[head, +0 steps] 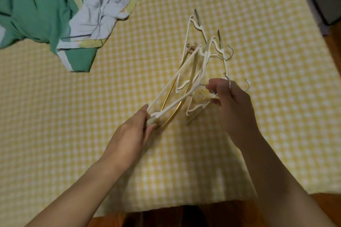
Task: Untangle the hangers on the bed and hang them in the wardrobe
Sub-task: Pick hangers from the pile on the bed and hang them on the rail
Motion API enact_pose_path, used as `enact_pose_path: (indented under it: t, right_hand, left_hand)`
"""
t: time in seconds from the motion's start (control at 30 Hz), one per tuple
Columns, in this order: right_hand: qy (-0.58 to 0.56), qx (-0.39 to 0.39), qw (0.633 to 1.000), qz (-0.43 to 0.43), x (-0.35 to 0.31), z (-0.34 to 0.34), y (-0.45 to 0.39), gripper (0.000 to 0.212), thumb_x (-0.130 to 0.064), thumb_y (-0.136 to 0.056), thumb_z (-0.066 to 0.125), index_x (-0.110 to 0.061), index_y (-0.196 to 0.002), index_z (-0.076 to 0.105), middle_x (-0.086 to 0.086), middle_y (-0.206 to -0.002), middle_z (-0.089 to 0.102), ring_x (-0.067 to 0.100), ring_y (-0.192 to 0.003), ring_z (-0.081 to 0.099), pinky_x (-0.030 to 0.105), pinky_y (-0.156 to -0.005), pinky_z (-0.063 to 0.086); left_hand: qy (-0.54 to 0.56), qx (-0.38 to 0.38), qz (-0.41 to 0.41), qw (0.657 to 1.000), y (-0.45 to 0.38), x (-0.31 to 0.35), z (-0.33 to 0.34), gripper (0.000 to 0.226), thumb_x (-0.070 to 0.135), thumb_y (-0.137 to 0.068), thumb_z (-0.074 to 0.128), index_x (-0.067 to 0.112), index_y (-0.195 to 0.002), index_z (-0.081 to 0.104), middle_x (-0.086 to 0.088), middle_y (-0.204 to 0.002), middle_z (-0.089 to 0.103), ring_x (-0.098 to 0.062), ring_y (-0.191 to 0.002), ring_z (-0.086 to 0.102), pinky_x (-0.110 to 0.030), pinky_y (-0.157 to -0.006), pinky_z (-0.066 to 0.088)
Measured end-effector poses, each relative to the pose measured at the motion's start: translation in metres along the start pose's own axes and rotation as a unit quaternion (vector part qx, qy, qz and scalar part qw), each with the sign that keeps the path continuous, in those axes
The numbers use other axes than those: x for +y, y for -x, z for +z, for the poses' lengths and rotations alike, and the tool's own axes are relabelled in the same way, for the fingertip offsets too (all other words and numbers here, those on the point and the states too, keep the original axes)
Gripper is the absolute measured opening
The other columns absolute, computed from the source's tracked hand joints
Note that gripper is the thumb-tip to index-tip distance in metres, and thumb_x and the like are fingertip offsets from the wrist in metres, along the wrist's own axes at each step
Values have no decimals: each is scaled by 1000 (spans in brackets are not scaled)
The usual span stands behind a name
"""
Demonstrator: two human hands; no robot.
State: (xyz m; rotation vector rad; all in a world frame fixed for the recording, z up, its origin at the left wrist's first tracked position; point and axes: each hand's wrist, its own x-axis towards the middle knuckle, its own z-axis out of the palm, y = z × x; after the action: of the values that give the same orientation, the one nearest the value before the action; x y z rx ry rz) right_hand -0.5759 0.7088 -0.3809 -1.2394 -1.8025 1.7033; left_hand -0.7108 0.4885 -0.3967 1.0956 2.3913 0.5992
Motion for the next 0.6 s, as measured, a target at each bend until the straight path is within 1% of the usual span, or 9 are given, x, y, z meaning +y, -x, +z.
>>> enact_pose_path:
  t: [0.07, 0.1, 0.17, 0.23, 0.3, 0.4, 0.47, 0.53, 0.6]
  right_hand:
    - [10, 10, 1000, -16, -3, -4, 3, 34, -38, -101, 41, -24, -94, 71, -4, -98, 72, 17, -99, 67, 46, -90, 54]
    - [-9, 15, 1000, -9, -8, -4, 4, 36, -36, -99, 41, -18, -92, 72, -2, -95, 72, 17, -96, 68, 42, -88, 55]
    - [-50, 47, 997, 18, -18, -3, 3, 43, -33, -100, 42, -8, -82, 72, 4, -86, 73, 19, -85, 70, 36, -83, 56]
    - [-36, 82, 995, 35, -26, -2, 0, 52, -28, -104, 39, -5, -73, 73, 7, -73, 73, 24, -75, 71, 42, -83, 58]
    - [-46, 80, 994, 51, -32, 1, -2, 55, -26, -105, 38, -7, -69, 74, 10, -67, 72, 27, -72, 71, 47, -84, 58]
    - [-80, 23, 993, 81, -36, 6, -5, 54, -28, -106, 36, -7, -77, 77, 13, -71, 73, 29, -74, 72, 45, -84, 59]
    - [-115, -6, 987, 109, -34, 8, -8, 54, -30, -106, 34, -8, -83, 78, 14, -76, 74, 27, -77, 73, 42, -80, 60]
    - [-175, 29, 971, 162, -19, 9, -16, 53, -29, -104, 33, -7, -86, 77, 14, -84, 76, 27, -74, 71, 40, -73, 59]
    - [-179, 101, 949, 239, 12, 9, -30, 43, -27, -100, 38, -6, -86, 72, 12, -87, 74, 23, -69, 67, 37, -67, 57]
  left_hand:
    - [-35, -5, -4, 999, 1, 5, 5, 53, 46, -99, 40, 17, -144, 41, 2, -119, 67, -21, -97, 68, -32, -75, 52]
    - [-43, -4, 3, 999, 2, 8, 6, 54, 47, -100, 38, 17, -144, 41, 2, -113, 68, -22, -92, 68, -32, -72, 52]
    - [-67, -1, 38, 997, 6, 14, 6, 47, 46, -102, 36, 17, -137, 47, 2, -105, 69, -21, -85, 68, -34, -66, 54]
    - [-92, 5, 62, 994, 10, 20, 6, 40, 43, -102, 38, 17, -129, 52, 2, -100, 69, -19, -79, 67, -35, -60, 55]
    - [-91, 11, 43, 995, 14, 24, 6, 35, 36, -101, 47, 16, -128, 53, 2, -99, 69, -19, -74, 67, -36, -58, 54]
    - [-78, 19, -3, 997, 17, 19, 3, 32, 30, -97, 50, 18, -127, 50, 4, -100, 65, -19, -70, 65, -34, -57, 50]
    - [-99, 24, 5, 995, 18, 12, 2, 23, 27, -97, 49, 15, -117, 49, 2, -109, 61, -21, -69, 61, -33, -55, 46]
    - [-111, 41, -3, 993, 17, 2, 2, 11, 20, -97, 51, 12, -104, 47, -2, -120, 54, -24, -71, 58, -32, -55, 42]
    - [-93, 72, -41, 992, 18, -9, 2, 9, 14, -96, 54, 10, -103, 49, -4, -121, 51, -22, -76, 56, -32, -59, 43]
